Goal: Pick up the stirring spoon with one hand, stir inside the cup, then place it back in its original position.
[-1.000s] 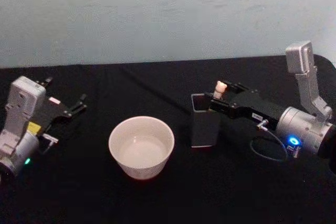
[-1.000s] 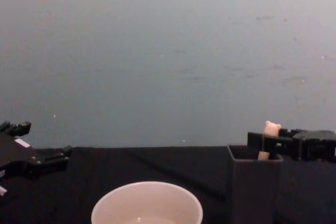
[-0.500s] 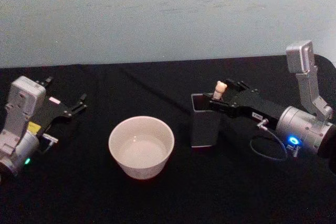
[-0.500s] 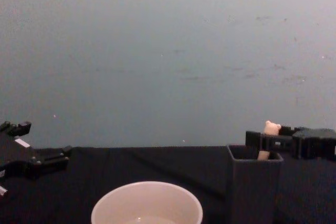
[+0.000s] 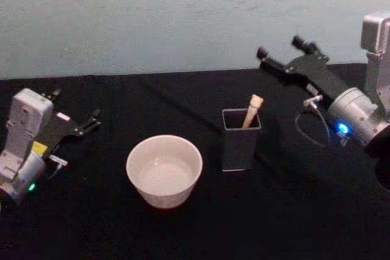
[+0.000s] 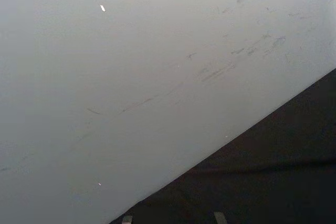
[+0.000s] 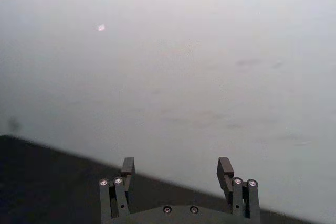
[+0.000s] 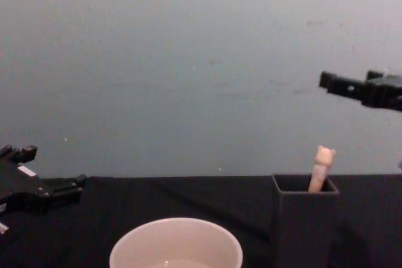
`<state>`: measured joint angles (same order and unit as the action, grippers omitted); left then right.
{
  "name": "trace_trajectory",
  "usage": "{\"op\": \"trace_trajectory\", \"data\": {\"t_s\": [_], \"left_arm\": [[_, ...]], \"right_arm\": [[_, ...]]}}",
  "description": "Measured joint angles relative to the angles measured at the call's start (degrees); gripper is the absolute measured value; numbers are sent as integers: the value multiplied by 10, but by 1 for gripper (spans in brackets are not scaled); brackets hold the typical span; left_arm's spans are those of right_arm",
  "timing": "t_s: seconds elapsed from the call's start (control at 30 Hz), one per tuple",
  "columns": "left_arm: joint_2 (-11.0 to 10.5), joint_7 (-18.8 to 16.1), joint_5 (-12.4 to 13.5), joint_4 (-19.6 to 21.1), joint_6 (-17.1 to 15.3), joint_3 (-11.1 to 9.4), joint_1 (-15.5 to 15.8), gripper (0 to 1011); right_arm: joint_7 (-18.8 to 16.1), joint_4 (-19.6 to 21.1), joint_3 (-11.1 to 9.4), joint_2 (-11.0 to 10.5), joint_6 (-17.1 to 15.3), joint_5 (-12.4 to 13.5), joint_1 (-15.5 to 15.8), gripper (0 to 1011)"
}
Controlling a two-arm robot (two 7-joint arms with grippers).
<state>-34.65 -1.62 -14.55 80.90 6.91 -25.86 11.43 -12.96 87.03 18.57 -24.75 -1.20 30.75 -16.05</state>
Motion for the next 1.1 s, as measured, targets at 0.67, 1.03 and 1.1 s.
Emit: {"op": "trace_trajectory", "data": {"t_s": [0.67, 1.03, 1.1], "left_arm": [[0, 0, 0, 0, 0, 0, 0, 1001], [0, 0, 0, 0, 0, 0, 0, 1001], [0, 0, 0, 0, 0, 0, 0, 1001]], "right_arm": [[143, -70, 8, 10, 18, -187, 47, 1002], [145, -84, 10, 15, 14, -202, 49, 1002], [145, -83, 10, 15, 14, -201, 49, 1002]]}}
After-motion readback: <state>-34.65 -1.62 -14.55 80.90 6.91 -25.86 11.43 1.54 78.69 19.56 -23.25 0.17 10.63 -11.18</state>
